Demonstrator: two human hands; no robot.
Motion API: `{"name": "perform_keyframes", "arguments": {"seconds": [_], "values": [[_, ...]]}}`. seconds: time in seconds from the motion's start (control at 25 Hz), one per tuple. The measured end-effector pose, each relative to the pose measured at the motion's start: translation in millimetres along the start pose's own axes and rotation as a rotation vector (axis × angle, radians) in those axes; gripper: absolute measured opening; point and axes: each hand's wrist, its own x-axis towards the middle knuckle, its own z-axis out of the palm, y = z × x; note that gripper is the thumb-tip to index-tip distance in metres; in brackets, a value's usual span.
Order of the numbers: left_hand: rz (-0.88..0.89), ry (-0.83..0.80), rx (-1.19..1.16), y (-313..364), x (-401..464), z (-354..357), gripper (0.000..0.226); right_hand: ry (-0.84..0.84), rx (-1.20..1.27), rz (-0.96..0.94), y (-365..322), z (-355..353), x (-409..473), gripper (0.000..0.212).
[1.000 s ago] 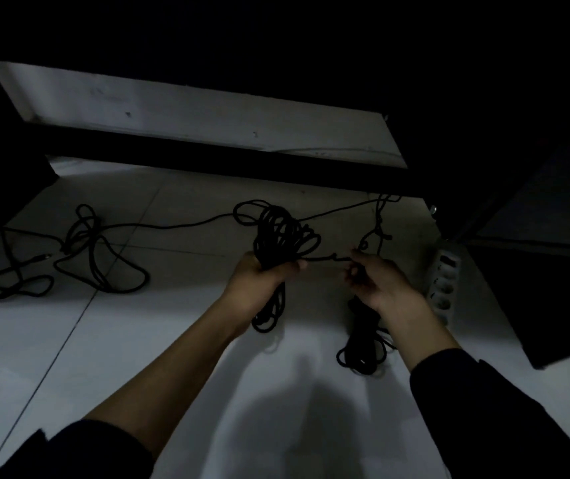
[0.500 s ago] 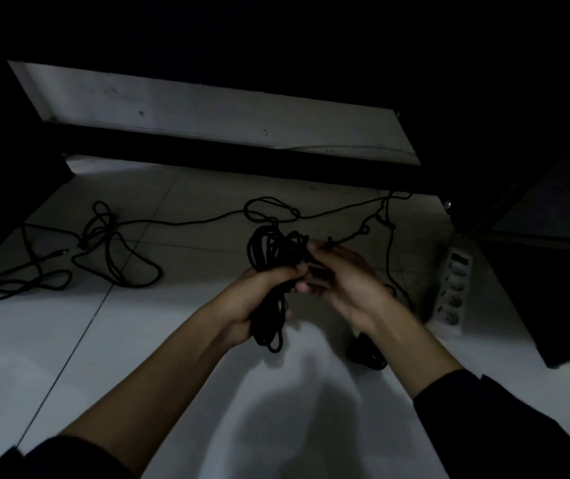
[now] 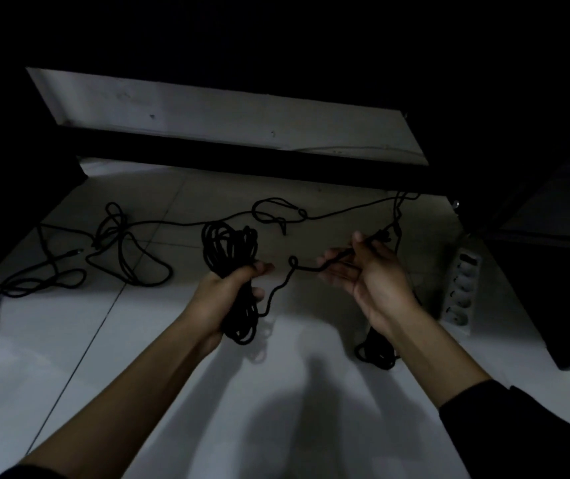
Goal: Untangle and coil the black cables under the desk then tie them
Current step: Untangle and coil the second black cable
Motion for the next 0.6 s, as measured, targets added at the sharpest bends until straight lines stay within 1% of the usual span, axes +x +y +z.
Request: {"name": "perform_keyframes", "arguments": {"seconds": [0.08, 0.2, 0.32, 0.4, 0.52, 0.6], "values": [[0.035, -0.004, 0.039, -4.2, 0.4, 7.0, 0.022, -0.014, 0.034, -0.015, -4.5, 4.2, -0.3, 0.015], [0.059, -0.097, 0.055, -5.8, 2.8, 14.8, 0.018, -0.034, 0.067, -0.015, -9.5, 6.3, -4.3, 0.016], [0.043, -0.190, 0.041, -9.2, -1.4, 21.4, 0.013, -0.043, 0.108, -0.027, -16.9, 5.9, -7.0, 0.018], [0.009, -0.238, 0.055, -11.3, -8.8, 25.4, 0.010, -0.045, 0.119, -0.068, -24.3, 5.2, -5.6, 0.019], [-0.045, -0.236, 0.053, -10.6, -17.0, 26.1, 0.017, 0.018, 0.077, -0.116, -33.8, 4.1, -2.4, 0.020], [-0.075, -0.230, 0.002, -6.1, -18.6, 24.2, 0.020, 0.030, 0.079, -0.094, -33.2, 2.4, -1.6, 0.018]]}}
